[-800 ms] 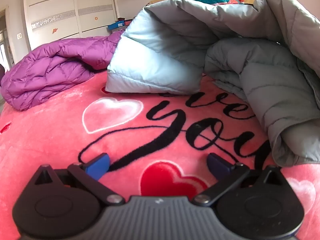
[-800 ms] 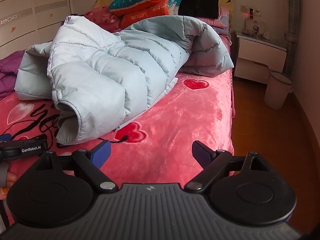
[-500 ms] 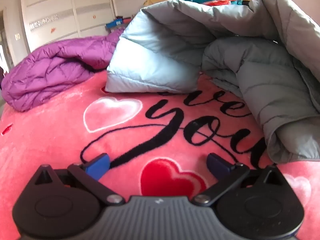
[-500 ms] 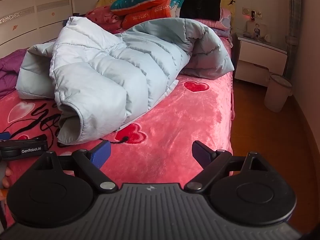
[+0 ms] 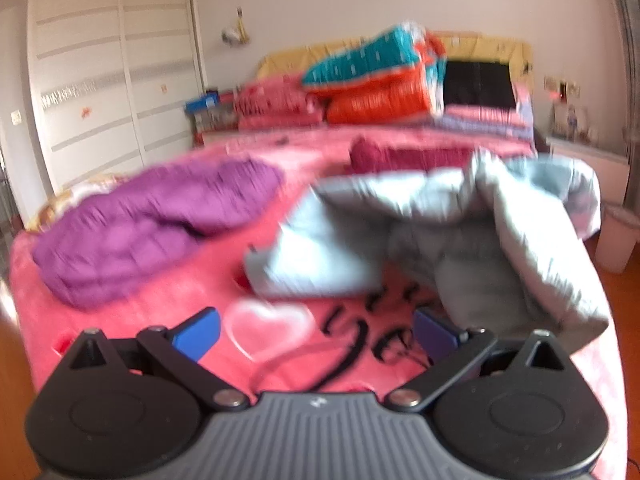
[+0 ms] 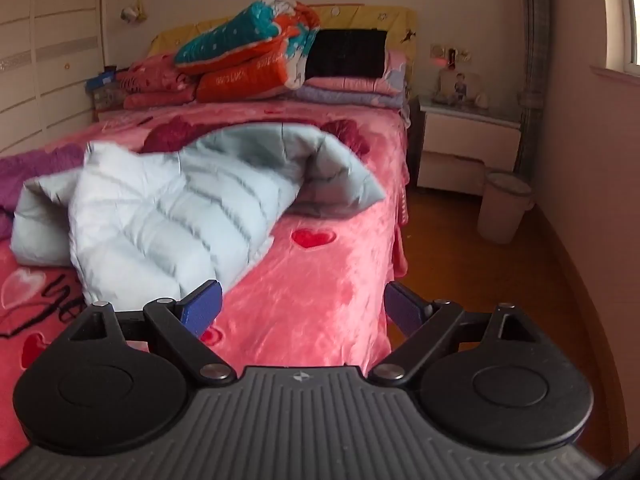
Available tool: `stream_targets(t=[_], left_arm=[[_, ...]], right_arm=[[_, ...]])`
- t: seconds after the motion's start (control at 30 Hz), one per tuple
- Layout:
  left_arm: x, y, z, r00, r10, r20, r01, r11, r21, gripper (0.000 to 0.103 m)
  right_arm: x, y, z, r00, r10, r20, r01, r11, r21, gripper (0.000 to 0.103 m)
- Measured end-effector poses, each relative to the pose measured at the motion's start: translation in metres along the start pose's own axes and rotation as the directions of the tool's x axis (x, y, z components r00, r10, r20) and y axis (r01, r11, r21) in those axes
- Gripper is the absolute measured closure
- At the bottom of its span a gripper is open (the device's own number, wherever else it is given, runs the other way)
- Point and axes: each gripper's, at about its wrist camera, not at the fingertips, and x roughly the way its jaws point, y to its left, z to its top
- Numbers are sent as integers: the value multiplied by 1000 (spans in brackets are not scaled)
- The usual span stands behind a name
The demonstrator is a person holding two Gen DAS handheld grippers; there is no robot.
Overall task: Fold large clothes
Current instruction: 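Move both grippers toward the light blue puffer jacket on the bed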
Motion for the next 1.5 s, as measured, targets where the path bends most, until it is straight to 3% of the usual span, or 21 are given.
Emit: stream_targets(t=[0.27, 0.43, 0.63, 0.9, 1.17, 1.33, 1.5], left_arm=[[-58, 36, 47, 995, 38, 91, -45, 996, 78, 1], [-89, 57, 55, 986, 69, 150, -87, 989, 117, 1], [-119, 74, 59, 975, 96, 198, -114, 990, 80, 1], [-132, 91, 66, 968, 81, 239, -92, 995, 35, 1], [-117, 76, 67, 968, 6, 250, -10, 1000, 14, 1], [-85, 39, 64, 966, -114, 231, 116, 993, 3, 1], [-47, -6, 56, 951, -250, 179, 253, 967, 5, 1]], right_arm=[[-74, -7, 46, 994, 20, 107, -23, 999, 28, 0], [-125, -4, 75, 981, 44, 188, -49, 998, 25, 0], [-165, 1, 85, 965, 102, 241, -111, 994, 24, 0], [-190, 17, 91, 943, 95, 318, -103, 995, 8, 0], [-147, 15, 89, 941, 8, 338, -53, 991, 126, 0], [-109, 12, 76, 953, -52, 300, 11, 991, 134, 0], [-56, -4, 55, 966, -91, 243, 50, 984, 169, 0]])
